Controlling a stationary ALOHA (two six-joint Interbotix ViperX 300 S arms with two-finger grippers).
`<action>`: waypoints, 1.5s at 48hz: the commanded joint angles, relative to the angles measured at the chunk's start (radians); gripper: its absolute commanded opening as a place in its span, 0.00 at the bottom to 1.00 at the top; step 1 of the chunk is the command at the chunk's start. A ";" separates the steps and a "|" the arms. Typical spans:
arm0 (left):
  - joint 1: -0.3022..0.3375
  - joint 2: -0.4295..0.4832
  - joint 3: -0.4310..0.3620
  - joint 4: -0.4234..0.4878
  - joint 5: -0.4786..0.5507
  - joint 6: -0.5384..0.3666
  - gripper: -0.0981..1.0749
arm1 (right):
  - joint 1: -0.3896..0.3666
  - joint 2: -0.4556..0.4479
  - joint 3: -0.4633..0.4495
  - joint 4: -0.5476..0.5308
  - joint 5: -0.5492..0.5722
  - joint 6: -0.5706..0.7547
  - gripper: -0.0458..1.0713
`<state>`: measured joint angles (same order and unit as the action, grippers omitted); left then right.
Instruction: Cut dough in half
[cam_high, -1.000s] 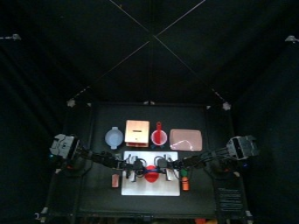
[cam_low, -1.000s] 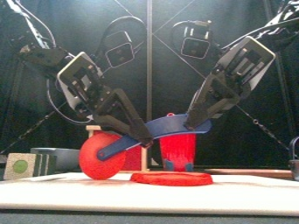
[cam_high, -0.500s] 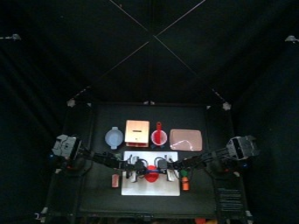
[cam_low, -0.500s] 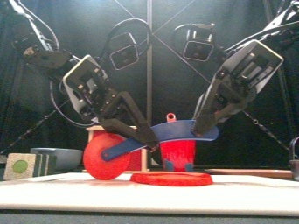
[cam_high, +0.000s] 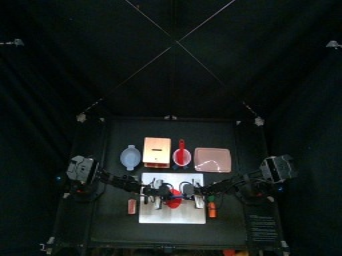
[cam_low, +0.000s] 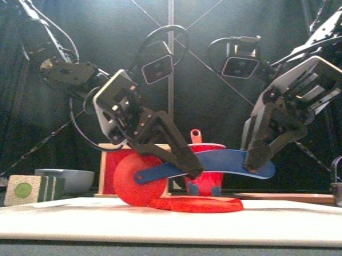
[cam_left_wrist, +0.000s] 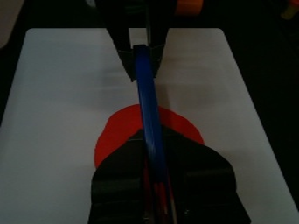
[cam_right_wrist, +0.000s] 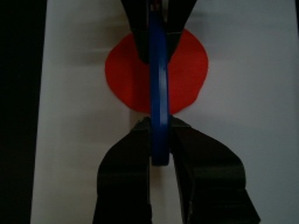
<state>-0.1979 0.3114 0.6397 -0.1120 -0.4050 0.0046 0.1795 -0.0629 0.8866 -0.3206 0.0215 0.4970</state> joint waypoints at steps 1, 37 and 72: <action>-0.006 0.009 -0.020 0.021 0.005 0.006 0.42 | 0.003 -0.034 0.014 0.006 0.015 -0.002 0.33; 0.015 0.129 -0.175 0.049 0.055 0.006 0.42 | 0.041 -0.178 0.153 0.008 0.087 -0.002 0.33; 0.015 0.210 -0.310 0.063 0.106 0.005 0.42 | 0.074 -0.333 0.221 0.023 0.207 -0.002 0.33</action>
<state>-0.1687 0.5200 0.3237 -0.0583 -0.3191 0.0031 0.2516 -0.3620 1.1045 -0.2976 0.2025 0.4985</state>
